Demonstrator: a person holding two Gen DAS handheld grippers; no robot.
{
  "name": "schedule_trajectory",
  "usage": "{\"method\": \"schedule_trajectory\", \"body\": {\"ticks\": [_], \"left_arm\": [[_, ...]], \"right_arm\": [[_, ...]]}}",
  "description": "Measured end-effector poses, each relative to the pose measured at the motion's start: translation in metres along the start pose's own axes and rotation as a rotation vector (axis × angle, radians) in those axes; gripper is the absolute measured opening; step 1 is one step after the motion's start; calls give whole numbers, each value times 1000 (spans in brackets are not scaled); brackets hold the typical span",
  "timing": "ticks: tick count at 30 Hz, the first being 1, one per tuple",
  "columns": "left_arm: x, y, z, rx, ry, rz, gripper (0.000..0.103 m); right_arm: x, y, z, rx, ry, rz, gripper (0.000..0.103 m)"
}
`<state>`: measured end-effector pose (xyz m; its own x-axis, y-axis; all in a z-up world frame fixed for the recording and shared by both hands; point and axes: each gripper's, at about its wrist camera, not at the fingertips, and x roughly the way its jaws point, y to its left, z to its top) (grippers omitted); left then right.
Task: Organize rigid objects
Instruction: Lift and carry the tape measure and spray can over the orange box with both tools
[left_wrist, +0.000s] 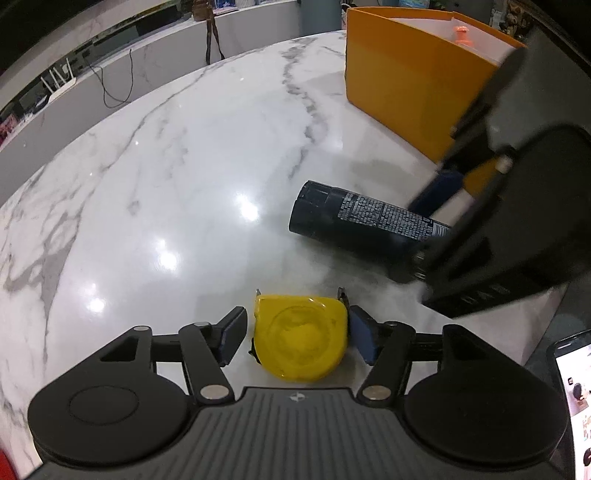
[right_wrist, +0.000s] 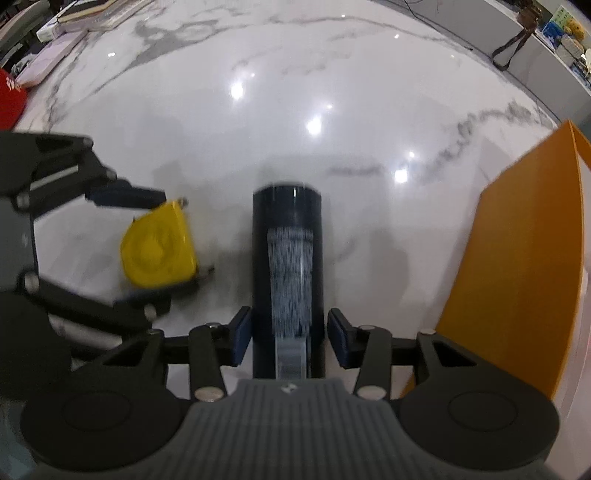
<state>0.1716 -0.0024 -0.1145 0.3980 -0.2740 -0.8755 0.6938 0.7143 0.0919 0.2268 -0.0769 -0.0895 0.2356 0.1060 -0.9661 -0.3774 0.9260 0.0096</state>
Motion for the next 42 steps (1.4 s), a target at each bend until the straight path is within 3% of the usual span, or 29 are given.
{"method": "schedule_trajectory", "body": {"ticks": [7, 13, 30, 42], "left_arm": [[2, 5, 1, -27, 3, -32, 75], [1, 4, 1, -29, 5, -63, 62], [-14, -3, 5, -11, -41, -36, 61], [-46, -4, 11, -8, -93, -5, 61]], "right_arm": [[6, 0, 14, 9, -7, 16, 45], [9, -4, 12, 14, -13, 25, 43], [-4, -2, -5, 45, -68, 5, 42], [-44, 5, -14, 39, -173, -12, 41]]}}
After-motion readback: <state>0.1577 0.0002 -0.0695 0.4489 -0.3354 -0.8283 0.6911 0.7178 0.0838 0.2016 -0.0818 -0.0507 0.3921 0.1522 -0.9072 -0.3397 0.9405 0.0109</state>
